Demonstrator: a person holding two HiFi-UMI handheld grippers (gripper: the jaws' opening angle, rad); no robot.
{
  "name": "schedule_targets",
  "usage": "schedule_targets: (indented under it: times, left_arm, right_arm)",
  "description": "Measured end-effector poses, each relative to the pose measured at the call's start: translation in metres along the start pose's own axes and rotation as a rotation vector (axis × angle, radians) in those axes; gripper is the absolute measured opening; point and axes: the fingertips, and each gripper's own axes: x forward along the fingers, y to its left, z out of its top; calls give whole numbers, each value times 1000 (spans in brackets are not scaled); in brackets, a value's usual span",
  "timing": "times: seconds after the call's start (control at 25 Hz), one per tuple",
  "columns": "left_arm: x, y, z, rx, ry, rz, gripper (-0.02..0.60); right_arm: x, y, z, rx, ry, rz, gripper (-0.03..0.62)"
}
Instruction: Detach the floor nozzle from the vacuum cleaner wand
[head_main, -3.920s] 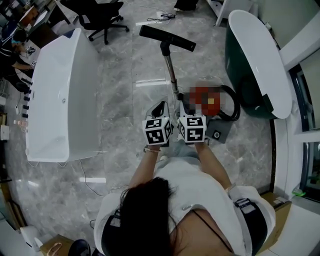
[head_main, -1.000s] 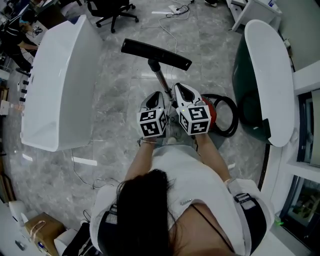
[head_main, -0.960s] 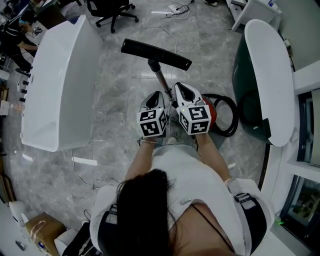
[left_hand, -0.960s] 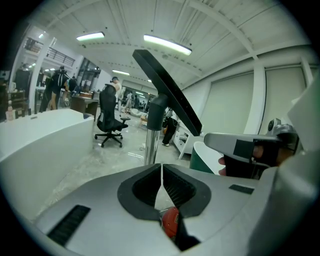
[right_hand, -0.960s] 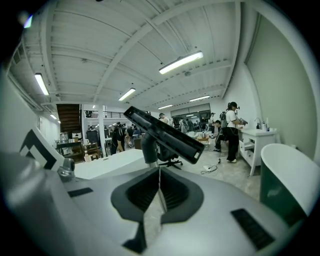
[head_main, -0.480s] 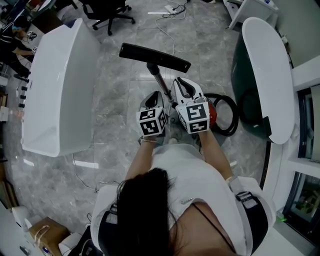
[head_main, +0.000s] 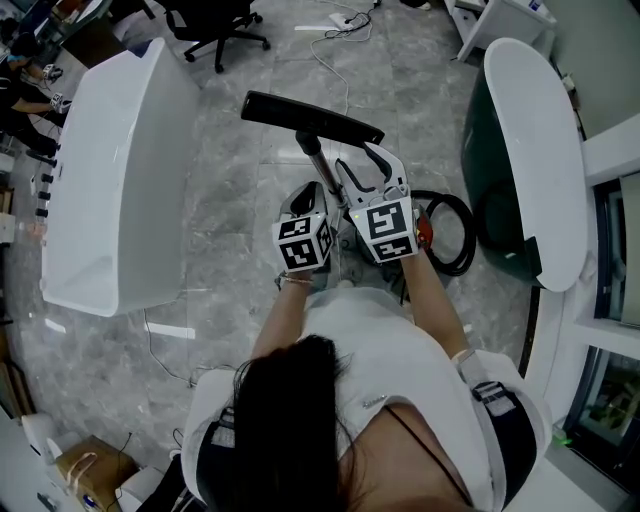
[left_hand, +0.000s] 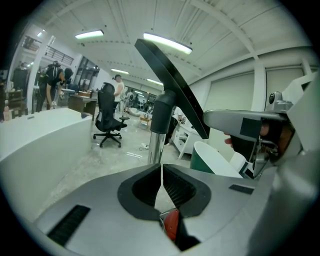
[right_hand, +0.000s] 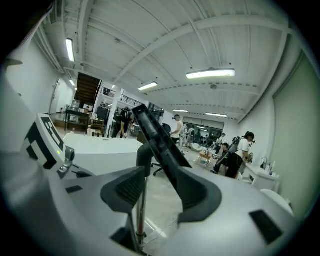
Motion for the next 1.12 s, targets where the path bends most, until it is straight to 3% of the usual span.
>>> schedule_targets:
  times: [0.12, 0.68, 1.12]
  left_arm:
    - [1, 5, -1, -6, 4, 11, 15]
    - [14, 16, 6, -5, 10, 12, 15]
    - [22, 21, 11, 0, 12, 11, 15]
  right_arm:
    - [7, -2, 1, -78, 28, 4, 198]
    - [33, -14, 4, -241, 83, -15, 256]
    - [34, -15, 8, -262, 76, -25, 265]
